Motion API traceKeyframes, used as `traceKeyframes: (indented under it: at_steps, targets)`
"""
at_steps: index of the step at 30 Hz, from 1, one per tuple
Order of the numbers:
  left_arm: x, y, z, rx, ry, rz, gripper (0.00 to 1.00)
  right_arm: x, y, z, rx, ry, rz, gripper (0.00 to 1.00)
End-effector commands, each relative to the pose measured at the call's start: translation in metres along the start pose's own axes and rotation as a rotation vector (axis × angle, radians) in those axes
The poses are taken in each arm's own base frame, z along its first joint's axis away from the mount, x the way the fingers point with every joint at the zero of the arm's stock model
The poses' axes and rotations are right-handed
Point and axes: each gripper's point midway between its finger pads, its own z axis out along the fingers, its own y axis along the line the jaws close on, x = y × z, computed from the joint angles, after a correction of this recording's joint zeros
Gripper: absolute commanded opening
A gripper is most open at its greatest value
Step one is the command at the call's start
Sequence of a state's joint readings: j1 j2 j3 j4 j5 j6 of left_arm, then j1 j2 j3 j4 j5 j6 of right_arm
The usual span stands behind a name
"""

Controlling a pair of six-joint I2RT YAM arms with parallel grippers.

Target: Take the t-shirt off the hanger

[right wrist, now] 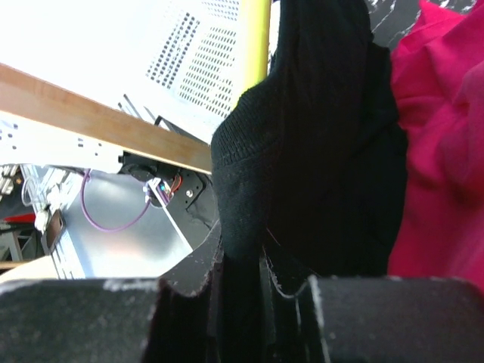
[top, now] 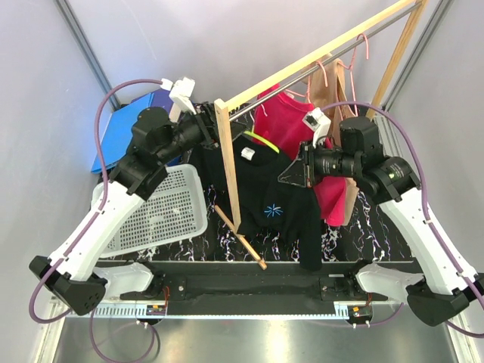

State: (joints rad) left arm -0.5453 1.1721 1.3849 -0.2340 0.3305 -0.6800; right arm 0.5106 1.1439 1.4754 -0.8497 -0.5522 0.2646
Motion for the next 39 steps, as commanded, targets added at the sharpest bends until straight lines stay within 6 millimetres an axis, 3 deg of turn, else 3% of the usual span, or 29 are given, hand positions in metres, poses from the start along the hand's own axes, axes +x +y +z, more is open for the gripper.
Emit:
traceKeyframes:
  at_steps: [1, 5, 9, 18, 21, 23, 24, 26, 27, 32, 34, 39]
  targets:
    - [-0.015, -0.007, 0.015, 0.0, -0.092, 0.107, 0.62, -0.008, 0.021, -0.001, -0.123, -0.066, -0.109, 0.0]
    - [-0.009, -0.011, 0.025, 0.018, -0.082, 0.118, 0.52, -0.002, 0.024, -0.001, -0.153, -0.05, -0.115, 0.0]
    - [-0.001, 0.0, 0.032, -0.02, -0.071, 0.115, 0.43, -0.007, 0.03, -0.005, -0.169, -0.073, -0.123, 0.0]
    - [0.03, 0.005, 0.055, -0.007, -0.006, 0.097, 0.4, -0.007, 0.04, -0.011, -0.212, -0.083, -0.142, 0.0]
    - [0.046, 0.0, 0.066, 0.027, 0.065, 0.122, 0.28, -0.008, 0.039, -0.011, -0.205, -0.089, -0.133, 0.0]
    - [0.052, 0.005, 0.067, 0.013, 0.1, 0.137, 0.08, -0.008, 0.039, -0.011, -0.198, -0.088, -0.116, 0.0]
    - [0.047, 0.001, 0.065, 0.016, 0.096, 0.147, 0.02, -0.008, 0.038, -0.012, -0.19, -0.087, -0.105, 0.05]
    - [0.044, 0.006, 0.061, -0.02, 0.095, 0.184, 0.0, -0.006, 0.039, -0.014, -0.185, -0.08, -0.091, 0.16]
    - [0.034, 0.001, 0.056, -0.021, 0.069, 0.204, 0.0, 0.0, 0.036, -0.015, -0.167, -0.051, -0.075, 0.35]
    - [0.014, 0.01, 0.038, -0.119, 0.009, 0.265, 0.0, 0.008, 0.018, -0.03, -0.023, -0.043, -0.101, 0.73]
    - [0.012, 0.012, 0.033, -0.133, -0.006, 0.272, 0.0, 0.013, 0.009, -0.035, 0.033, -0.048, -0.099, 0.82]
    - [0.005, 0.01, 0.028, -0.137, -0.028, 0.29, 0.0, 0.023, 0.007, -0.047, 0.055, -0.097, -0.106, 0.87]
